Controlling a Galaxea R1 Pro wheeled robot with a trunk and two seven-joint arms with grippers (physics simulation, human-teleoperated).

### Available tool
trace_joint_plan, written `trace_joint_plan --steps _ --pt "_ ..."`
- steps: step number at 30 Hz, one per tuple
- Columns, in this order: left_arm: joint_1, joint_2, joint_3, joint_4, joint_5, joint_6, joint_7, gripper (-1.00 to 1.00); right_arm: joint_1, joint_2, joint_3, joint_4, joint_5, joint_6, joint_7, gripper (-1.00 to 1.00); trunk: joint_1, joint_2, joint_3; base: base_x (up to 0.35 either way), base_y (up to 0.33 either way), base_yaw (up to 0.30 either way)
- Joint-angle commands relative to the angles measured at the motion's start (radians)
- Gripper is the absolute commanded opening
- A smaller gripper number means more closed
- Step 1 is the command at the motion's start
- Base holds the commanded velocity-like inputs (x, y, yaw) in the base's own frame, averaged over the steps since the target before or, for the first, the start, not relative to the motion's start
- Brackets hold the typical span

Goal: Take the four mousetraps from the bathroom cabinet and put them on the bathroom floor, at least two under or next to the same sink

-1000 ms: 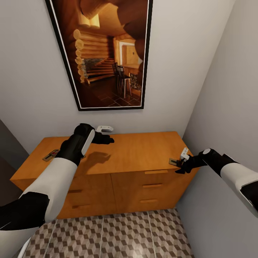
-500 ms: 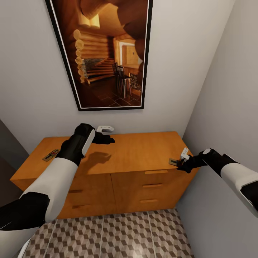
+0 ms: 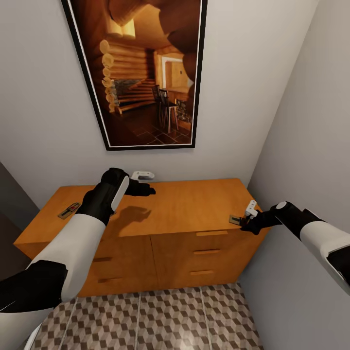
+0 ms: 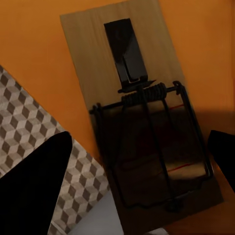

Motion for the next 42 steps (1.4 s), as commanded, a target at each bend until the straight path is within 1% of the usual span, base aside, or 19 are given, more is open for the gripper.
trace_joint_plan --steps 1,7,9,11,15,17,22,26,29,31,33,34,38,42 --pt "-0.001 0.000 -0.001 0.001 0.008 0.005 0.005 1.00 0.001 -0.001 0.004 -0.001 0.023 0.008 0.005 -1.00 0.000 -0.001 -0.002 0.000 0.000 0.000" --pt "-0.001 0.000 -0.001 0.005 0.009 0.005 0.005 1.00 0.001 -0.008 0.001 -0.002 0.022 0.015 0.012 -1.00 0.000 -0.001 -0.002 0.000 0.000 0.000" --pt "-0.001 0.000 -0.001 0.006 0.012 0.005 0.005 1.00 0.001 -0.009 -0.001 -0.002 0.021 0.036 0.016 -1.00 0.000 -0.001 -0.002 0.000 0.000 0.000" --pt "-0.001 0.000 -0.001 0.013 0.015 0.005 0.005 1.00 0.000 -0.009 -0.003 -0.004 0.019 0.083 0.020 -1.00 0.000 -0.001 -0.002 0.000 0.000 0.000" --pt "-0.001 0.000 -0.001 0.046 0.014 0.003 0.005 1.00 -0.001 -0.009 -0.011 -0.013 0.018 0.213 0.022 -1.00 0.000 -0.001 -0.002 0.000 0.000 0.000" --pt "-0.001 0.000 -0.001 0.055 0.013 0.003 0.005 1.00 0.000 -0.008 -0.023 -0.016 0.018 0.254 0.023 -1.00 0.000 -0.001 -0.002 0.000 0.000 0.000" --pt "-0.001 0.000 -0.001 0.071 0.014 0.003 0.005 1.00 0.000 -0.008 -0.082 -0.020 0.019 0.363 0.021 -1.00 0.000 -0.001 -0.002 0.000 0.000 0.000" --pt "-0.001 0.000 -0.001 0.072 0.014 0.003 0.005 1.00 -0.001 -0.006 -0.102 -0.030 0.019 0.432 0.022 -1.00 0.000 -0.001 -0.002 0.000 0.000 0.000" --pt "-0.001 0.000 -0.001 0.073 0.014 0.003 0.006 1.00 -0.001 -0.011 -0.141 -0.064 0.018 0.480 0.023 -1.00 0.000 -0.001 -0.002 0.000 0.000 0.000" --pt "-0.001 0.000 -0.001 0.073 0.014 0.003 0.006 1.00 -0.001 -0.027 -0.195 -0.118 0.019 0.548 0.026 -1.00 0.000 -0.001 -0.002 0.000 0.000 0.000" --pt "-0.001 0.000 -0.001 0.073 0.015 0.003 0.006 1.00 -0.001 -0.045 -0.251 -0.188 0.020 0.645 0.038 -1.00 0.000 -0.001 -0.002 0.000 0.000 0.000" --pt "-0.001 0.000 -0.001 0.078 0.015 0.003 0.007 1.00 -0.001 -0.144 -0.319 -0.549 0.023 0.979 0.156 -1.00 0.000 -0.001 -0.002 0.000 0.000 0.000" --pt "-0.001 0.000 -0.001 0.079 0.015 0.003 0.007 1.00 -0.002 -0.143 -0.321 -0.597 0.023 0.979 0.153 -1.00 0.000 -0.001 -0.002 0.000 0.000 0.000" --pt "-0.001 0.002 0.000 0.081 0.011 0.003 0.007 1.00 -0.006 -0.138 -0.325 -0.621 0.023 0.979 0.151 -1.00 0.000 -0.001 -0.002 0.000 0.000 0.000"
